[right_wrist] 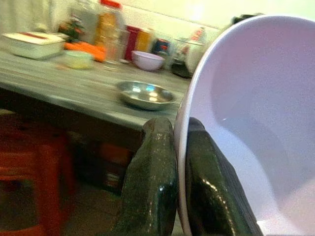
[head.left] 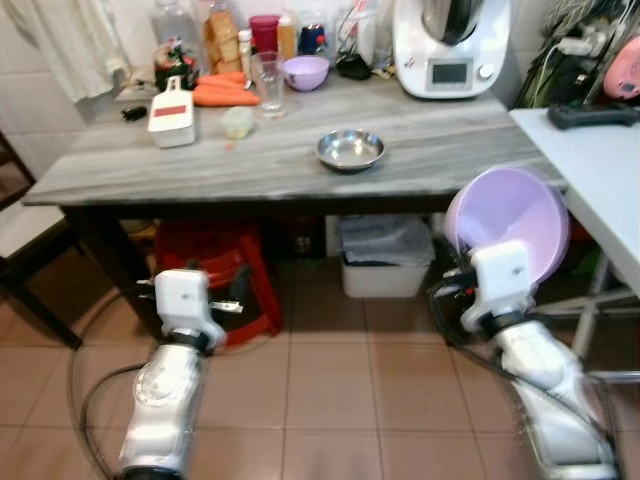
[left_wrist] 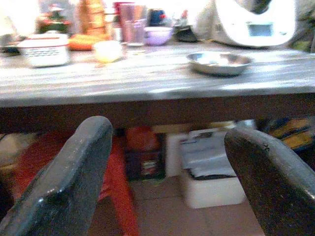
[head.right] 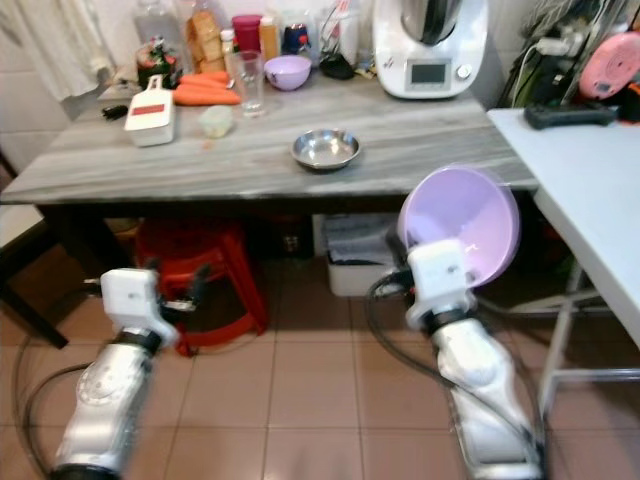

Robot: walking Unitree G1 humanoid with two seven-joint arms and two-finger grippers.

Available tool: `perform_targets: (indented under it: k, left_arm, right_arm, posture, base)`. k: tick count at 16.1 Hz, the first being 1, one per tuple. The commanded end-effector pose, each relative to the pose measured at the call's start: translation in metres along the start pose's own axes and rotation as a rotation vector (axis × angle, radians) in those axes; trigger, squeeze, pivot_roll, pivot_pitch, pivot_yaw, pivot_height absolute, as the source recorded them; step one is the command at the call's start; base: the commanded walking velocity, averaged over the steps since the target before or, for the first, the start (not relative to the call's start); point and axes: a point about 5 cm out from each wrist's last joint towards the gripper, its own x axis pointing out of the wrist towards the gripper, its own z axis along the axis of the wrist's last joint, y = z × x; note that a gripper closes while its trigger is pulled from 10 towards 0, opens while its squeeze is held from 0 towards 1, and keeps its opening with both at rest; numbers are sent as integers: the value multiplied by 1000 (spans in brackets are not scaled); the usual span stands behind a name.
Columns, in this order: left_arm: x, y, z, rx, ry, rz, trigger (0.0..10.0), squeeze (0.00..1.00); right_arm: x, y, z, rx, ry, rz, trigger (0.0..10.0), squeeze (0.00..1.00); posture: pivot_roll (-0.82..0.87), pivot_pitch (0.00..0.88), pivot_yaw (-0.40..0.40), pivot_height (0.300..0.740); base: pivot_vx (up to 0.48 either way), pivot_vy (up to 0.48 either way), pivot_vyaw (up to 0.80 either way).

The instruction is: Setting the table

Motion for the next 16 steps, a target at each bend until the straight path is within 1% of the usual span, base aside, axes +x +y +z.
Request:
perform_targets:
  k: [1,6,9,16]
  left_arm:
    - [-2,12,3,26,-5,24,10000,0]
    - [-2,9,2,21,0,7,10000,0]
    - [-2,7,2,18,0,-1,10000,0]
    - [-1,2,3,9,0,-33,10000,0]
  right_arm:
    - [5,5,8,4,-38,12,10000,0]
    - [8,4,9,-9,-48,19,10000,0]
    - [8,4,9,-1,-48,16,10000,0]
    - [9,5,9,1,-50,16,10000,0]
  posture:
    - [-98,0,46,740]
    - [-92,0,42,740]
    - [-92,0,40,740]
    - [-92,0,40,740]
  base:
    - [420,0,0]
    - [422,0,0]
    - [424,0,462]
    - [422,0,0]
